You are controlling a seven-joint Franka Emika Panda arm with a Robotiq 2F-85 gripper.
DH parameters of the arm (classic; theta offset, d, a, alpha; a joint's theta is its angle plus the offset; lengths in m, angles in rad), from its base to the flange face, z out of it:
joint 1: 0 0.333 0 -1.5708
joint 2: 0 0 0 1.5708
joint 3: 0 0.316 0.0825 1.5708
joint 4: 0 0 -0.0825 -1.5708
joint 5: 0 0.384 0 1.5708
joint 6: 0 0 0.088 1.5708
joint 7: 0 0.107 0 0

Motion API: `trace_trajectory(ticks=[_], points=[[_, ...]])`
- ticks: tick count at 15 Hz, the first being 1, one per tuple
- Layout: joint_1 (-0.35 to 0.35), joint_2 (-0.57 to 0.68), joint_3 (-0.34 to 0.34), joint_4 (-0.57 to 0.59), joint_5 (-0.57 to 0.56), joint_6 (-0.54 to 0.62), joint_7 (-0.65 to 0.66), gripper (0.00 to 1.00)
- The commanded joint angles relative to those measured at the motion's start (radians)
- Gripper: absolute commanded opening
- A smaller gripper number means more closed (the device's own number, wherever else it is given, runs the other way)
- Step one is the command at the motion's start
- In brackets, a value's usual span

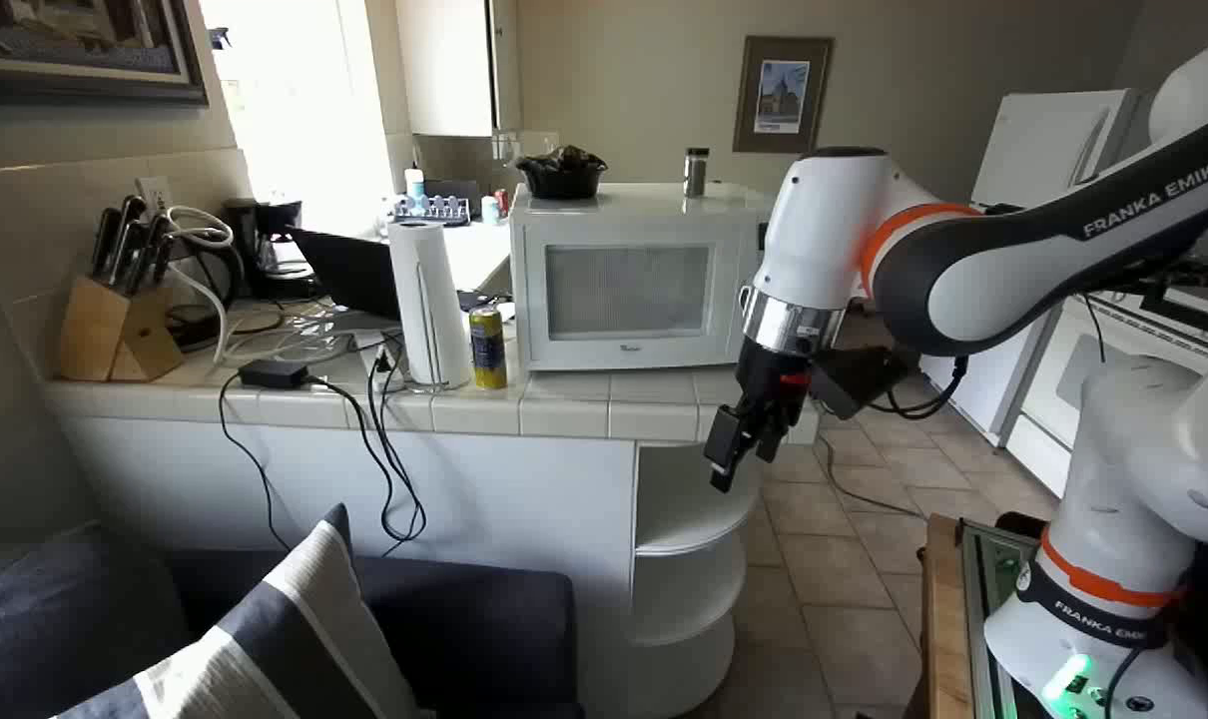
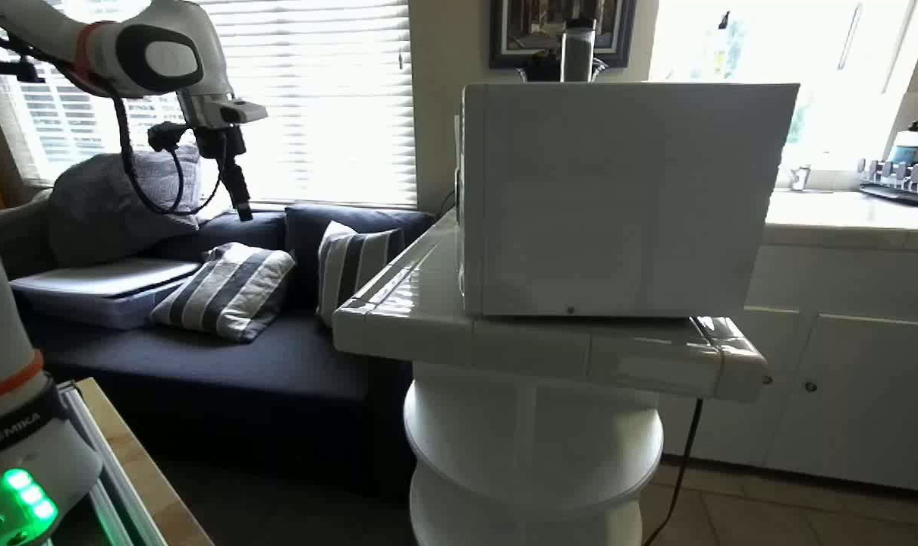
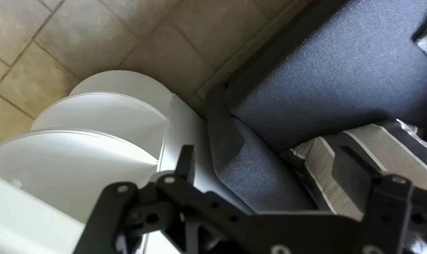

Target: Move the can to the shelf below the counter

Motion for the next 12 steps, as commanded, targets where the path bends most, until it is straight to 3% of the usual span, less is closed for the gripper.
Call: trace_trajectory(ticks=[1, 9, 11, 12], points=[[0.016, 0.002, -0.016, 0.001, -0.011, -0.001, 0.008, 1.0], [0.016, 0.002, -0.016, 0.001, -0.011, -0.001, 0.008, 1.0], [-0.023, 0.071, -0.038, 0.071, -0.024, -0.07, 0.034, 1.0], [-0.056, 0.093, -0.031, 0.093, -0.06, -0.045, 0.072, 1.0]])
